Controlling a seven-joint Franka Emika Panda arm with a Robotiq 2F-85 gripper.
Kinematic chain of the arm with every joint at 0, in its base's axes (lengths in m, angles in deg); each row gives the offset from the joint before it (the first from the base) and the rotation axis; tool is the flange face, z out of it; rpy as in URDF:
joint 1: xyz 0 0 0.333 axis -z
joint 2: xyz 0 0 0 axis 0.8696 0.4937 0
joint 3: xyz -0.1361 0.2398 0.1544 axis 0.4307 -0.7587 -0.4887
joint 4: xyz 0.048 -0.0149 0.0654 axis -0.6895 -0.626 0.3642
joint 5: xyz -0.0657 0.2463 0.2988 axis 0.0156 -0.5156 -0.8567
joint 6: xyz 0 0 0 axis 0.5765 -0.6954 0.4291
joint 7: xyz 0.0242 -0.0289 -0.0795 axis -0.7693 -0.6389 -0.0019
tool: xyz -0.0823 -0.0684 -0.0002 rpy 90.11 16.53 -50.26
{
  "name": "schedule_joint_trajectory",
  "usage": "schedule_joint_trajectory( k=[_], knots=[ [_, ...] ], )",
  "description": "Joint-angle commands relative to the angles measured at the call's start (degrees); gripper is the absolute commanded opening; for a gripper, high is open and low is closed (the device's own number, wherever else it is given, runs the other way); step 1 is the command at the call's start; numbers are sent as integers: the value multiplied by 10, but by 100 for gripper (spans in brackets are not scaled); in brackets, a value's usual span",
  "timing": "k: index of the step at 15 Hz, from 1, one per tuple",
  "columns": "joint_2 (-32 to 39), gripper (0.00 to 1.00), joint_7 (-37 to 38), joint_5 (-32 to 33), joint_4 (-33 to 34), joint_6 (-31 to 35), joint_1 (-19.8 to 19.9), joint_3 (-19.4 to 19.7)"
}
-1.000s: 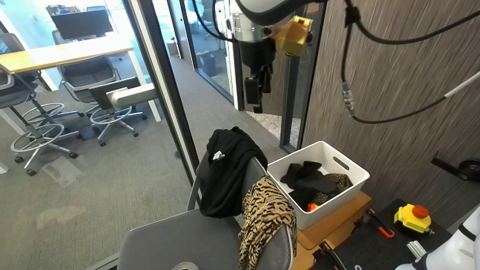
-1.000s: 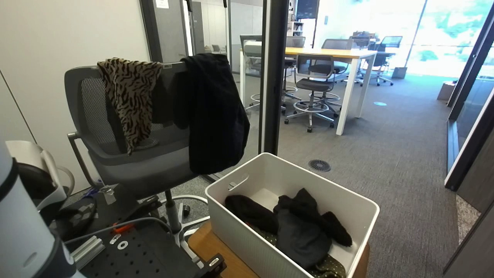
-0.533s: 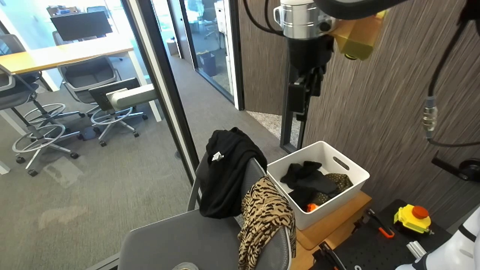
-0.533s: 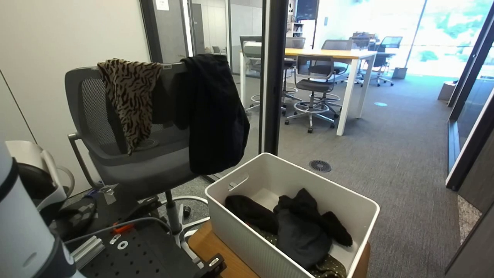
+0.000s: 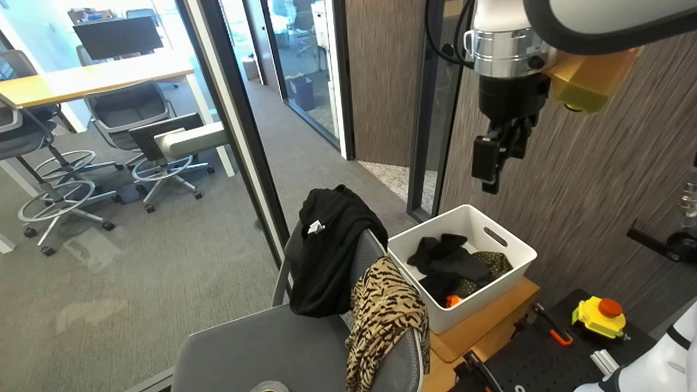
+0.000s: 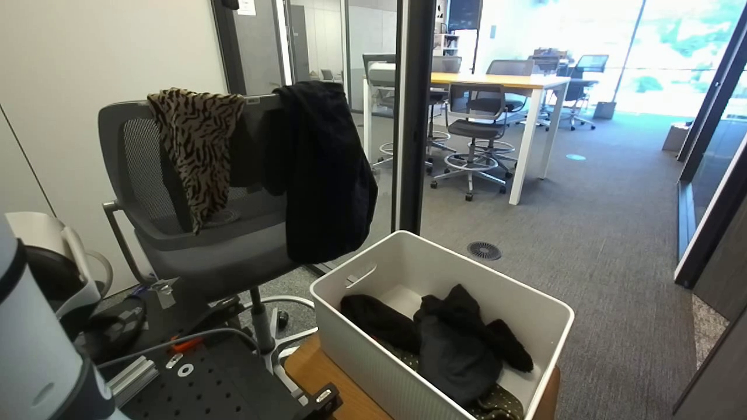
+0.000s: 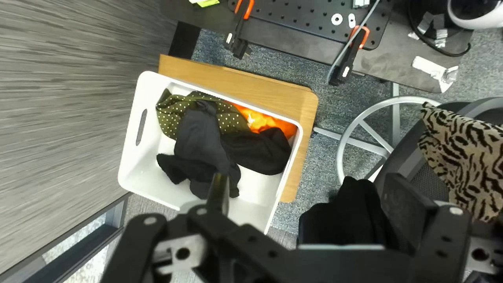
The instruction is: Remove the black shirt from the bin and hang it on the back of the chair
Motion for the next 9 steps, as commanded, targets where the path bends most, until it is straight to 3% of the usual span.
schedule_joint_trajectory(
  k=[1,9],
  knots=[
    [-69,100,3,-26,-58,38,11,23],
    [-122,100,-8,-40,-113,78,23,43]
  ],
)
